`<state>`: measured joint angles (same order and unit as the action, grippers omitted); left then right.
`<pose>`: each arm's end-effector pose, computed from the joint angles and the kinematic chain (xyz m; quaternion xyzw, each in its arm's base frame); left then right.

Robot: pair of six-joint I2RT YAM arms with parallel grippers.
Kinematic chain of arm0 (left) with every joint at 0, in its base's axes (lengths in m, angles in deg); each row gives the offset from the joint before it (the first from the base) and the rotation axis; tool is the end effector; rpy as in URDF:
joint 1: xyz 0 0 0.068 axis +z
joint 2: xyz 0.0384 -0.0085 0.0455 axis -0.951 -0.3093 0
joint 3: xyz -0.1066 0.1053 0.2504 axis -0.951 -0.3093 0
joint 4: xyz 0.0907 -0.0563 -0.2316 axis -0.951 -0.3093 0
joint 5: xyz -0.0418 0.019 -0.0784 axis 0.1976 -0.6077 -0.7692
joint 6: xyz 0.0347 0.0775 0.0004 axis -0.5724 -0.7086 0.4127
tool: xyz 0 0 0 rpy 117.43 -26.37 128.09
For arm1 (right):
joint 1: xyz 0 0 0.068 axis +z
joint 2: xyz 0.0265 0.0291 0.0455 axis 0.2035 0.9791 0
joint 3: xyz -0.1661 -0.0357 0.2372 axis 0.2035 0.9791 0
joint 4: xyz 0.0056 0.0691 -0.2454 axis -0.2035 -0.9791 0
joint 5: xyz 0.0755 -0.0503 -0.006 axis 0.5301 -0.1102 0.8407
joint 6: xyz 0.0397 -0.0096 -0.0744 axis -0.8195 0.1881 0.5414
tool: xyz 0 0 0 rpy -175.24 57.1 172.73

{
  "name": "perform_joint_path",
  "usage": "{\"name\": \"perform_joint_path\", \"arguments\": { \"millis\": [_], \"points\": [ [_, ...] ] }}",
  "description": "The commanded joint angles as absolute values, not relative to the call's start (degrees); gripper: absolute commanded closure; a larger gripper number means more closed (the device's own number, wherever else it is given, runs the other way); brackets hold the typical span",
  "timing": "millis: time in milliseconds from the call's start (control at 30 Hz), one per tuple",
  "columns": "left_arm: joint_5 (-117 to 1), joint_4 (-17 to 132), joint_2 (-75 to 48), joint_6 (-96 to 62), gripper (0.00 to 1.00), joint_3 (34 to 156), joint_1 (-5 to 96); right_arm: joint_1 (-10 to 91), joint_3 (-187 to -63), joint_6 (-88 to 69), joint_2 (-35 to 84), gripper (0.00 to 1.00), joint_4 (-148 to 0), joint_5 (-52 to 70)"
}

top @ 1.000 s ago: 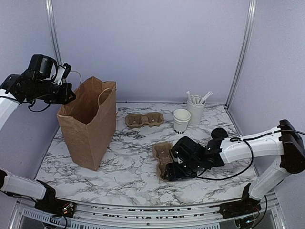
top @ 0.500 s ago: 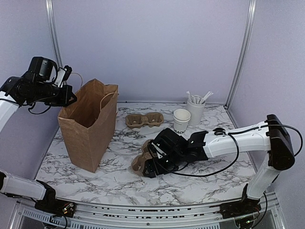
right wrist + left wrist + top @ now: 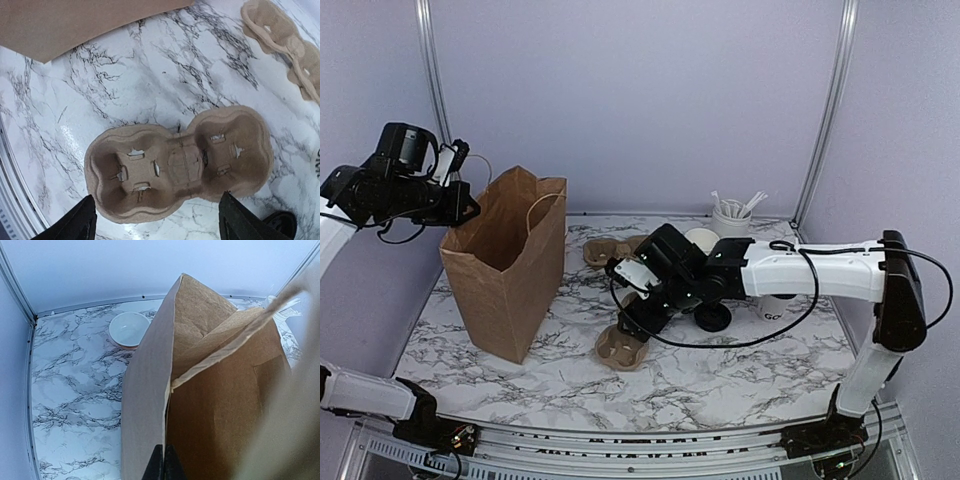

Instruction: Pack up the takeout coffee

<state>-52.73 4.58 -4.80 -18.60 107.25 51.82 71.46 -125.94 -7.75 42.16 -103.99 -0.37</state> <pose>0.2249 -0.0866 0.4223 0.0914 0.8749 -0.1449 0.4530 0.2015 0.3416 0.2399 -0.4300 0.8451 0.1610 0.2737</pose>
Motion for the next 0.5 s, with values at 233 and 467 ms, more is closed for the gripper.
{"name": "perform_joint_path", "arguments": {
  "millis": [233,467],
  "points": [
    [-53.92,6.24,-2.61,-19.79,1.00,107.07,51.58,65.61,-137.42,8.53,55.96,0.25,-107.92,5.26],
    [-54.93,6.32,-3.07,-20.23,1.00,107.41,51.59,65.28,-141.38,9.38,61.07,0.30,-110.47,7.84]
  ]
}}
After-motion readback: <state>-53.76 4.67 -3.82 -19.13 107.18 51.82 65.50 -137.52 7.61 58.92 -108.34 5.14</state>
